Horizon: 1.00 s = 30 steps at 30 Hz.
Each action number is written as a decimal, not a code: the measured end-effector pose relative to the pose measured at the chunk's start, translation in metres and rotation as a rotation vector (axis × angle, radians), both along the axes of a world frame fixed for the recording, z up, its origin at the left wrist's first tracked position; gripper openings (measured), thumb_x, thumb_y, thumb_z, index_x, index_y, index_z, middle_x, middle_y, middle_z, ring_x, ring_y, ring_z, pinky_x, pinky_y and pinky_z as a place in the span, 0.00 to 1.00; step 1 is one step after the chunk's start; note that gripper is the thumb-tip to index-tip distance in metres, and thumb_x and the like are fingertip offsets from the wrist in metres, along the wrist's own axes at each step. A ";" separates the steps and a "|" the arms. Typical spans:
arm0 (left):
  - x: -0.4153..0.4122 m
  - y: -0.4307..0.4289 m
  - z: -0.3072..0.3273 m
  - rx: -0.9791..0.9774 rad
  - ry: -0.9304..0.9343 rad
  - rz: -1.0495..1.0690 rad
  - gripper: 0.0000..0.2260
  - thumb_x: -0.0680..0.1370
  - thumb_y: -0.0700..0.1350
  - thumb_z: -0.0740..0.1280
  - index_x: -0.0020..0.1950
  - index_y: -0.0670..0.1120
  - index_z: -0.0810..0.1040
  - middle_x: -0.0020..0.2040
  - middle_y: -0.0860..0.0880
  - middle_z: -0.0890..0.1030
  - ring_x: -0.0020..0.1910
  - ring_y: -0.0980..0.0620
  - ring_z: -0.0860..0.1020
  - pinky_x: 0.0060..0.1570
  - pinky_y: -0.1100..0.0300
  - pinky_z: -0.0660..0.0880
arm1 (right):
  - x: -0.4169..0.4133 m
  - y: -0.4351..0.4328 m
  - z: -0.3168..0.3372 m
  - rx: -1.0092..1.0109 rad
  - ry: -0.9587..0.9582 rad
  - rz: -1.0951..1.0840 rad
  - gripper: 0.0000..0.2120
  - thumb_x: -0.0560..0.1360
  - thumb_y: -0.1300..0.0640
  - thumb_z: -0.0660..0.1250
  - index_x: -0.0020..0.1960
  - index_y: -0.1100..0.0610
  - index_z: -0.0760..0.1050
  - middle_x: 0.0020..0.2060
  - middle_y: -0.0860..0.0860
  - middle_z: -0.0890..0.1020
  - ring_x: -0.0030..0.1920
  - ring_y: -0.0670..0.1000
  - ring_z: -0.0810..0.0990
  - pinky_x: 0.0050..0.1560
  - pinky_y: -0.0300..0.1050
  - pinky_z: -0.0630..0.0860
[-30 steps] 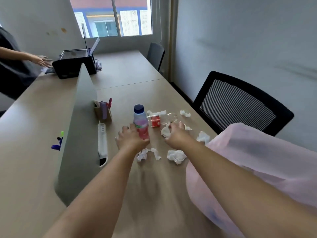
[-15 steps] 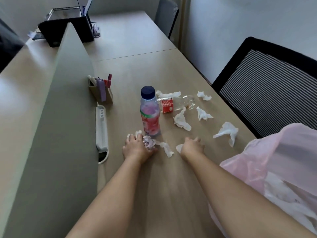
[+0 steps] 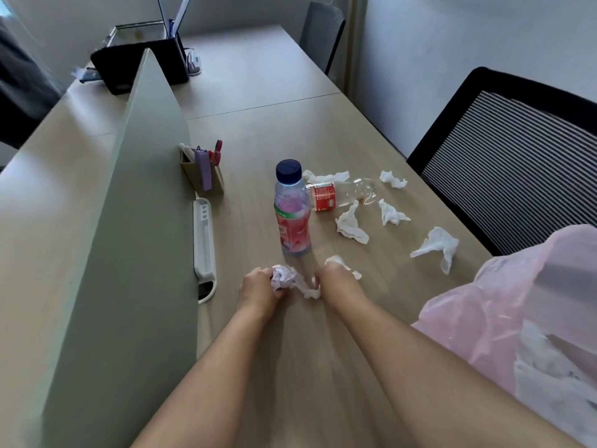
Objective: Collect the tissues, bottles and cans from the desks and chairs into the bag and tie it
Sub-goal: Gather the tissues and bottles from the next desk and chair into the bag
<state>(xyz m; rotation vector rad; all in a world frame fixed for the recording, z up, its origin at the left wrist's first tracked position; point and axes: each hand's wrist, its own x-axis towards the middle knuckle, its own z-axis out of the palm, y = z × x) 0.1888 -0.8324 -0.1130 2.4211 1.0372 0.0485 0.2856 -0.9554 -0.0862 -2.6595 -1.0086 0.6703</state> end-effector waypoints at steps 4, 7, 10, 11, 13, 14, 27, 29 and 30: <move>-0.004 0.000 0.024 -0.035 -0.078 0.017 0.13 0.69 0.51 0.75 0.45 0.43 0.83 0.45 0.42 0.82 0.46 0.43 0.79 0.39 0.59 0.66 | 0.017 0.000 0.040 -0.095 0.036 -0.087 0.13 0.76 0.62 0.64 0.60 0.62 0.76 0.58 0.57 0.78 0.58 0.59 0.78 0.57 0.45 0.74; 0.001 -0.005 0.071 -0.026 -0.160 0.007 0.14 0.68 0.50 0.76 0.45 0.41 0.83 0.44 0.41 0.83 0.44 0.42 0.79 0.39 0.57 0.68 | 0.032 -0.008 0.090 0.116 -0.097 -0.143 0.13 0.74 0.66 0.63 0.57 0.62 0.78 0.54 0.58 0.80 0.55 0.58 0.80 0.54 0.46 0.77; 0.010 -0.022 0.129 0.003 -0.241 -0.011 0.15 0.71 0.51 0.74 0.47 0.40 0.83 0.45 0.42 0.84 0.43 0.43 0.80 0.39 0.57 0.69 | 0.042 -0.036 0.150 0.262 -0.223 -0.171 0.12 0.72 0.65 0.65 0.53 0.59 0.81 0.51 0.56 0.83 0.53 0.56 0.81 0.52 0.44 0.78; 0.013 -0.032 0.149 0.007 -0.257 -0.018 0.14 0.72 0.52 0.73 0.47 0.41 0.82 0.44 0.43 0.84 0.44 0.44 0.80 0.39 0.58 0.69 | 0.042 -0.051 0.168 0.339 -0.243 -0.191 0.12 0.71 0.66 0.63 0.51 0.59 0.82 0.49 0.56 0.83 0.52 0.56 0.81 0.51 0.43 0.77; 0.016 -0.064 0.186 -0.030 -0.344 -0.040 0.12 0.73 0.51 0.72 0.38 0.43 0.79 0.36 0.46 0.80 0.38 0.47 0.78 0.34 0.63 0.67 | 0.037 -0.092 0.201 0.514 -0.306 -0.230 0.12 0.71 0.66 0.61 0.47 0.59 0.83 0.46 0.57 0.84 0.50 0.56 0.82 0.46 0.40 0.76; 0.017 -0.086 0.202 -0.052 -0.416 -0.056 0.14 0.72 0.50 0.73 0.32 0.45 0.74 0.30 0.49 0.75 0.32 0.51 0.74 0.30 0.68 0.64 | 0.031 -0.119 0.215 0.582 -0.335 -0.249 0.11 0.71 0.66 0.62 0.45 0.60 0.83 0.45 0.57 0.84 0.48 0.56 0.82 0.43 0.39 0.73; 0.023 -0.307 0.194 -0.012 0.048 -0.619 0.16 0.66 0.54 0.77 0.41 0.45 0.76 0.40 0.49 0.76 0.40 0.50 0.74 0.37 0.60 0.70 | -0.021 -0.346 0.190 -0.025 -0.008 -0.367 0.10 0.74 0.64 0.65 0.53 0.60 0.81 0.51 0.59 0.82 0.44 0.60 0.84 0.41 0.51 0.83; 0.020 -0.311 0.179 -0.001 0.138 -0.637 0.31 0.65 0.55 0.77 0.64 0.47 0.73 0.62 0.49 0.75 0.59 0.49 0.75 0.57 0.55 0.74 | -0.026 -0.356 0.178 -0.049 0.028 -0.328 0.14 0.75 0.58 0.66 0.60 0.52 0.79 0.57 0.54 0.79 0.46 0.57 0.82 0.39 0.48 0.83; 0.019 -0.311 0.178 0.012 0.132 -0.639 0.36 0.65 0.55 0.77 0.70 0.48 0.69 0.68 0.49 0.72 0.64 0.48 0.72 0.63 0.52 0.71 | -0.027 -0.359 0.177 -0.036 0.030 -0.318 0.15 0.75 0.56 0.67 0.62 0.50 0.77 0.58 0.53 0.78 0.46 0.57 0.81 0.37 0.47 0.82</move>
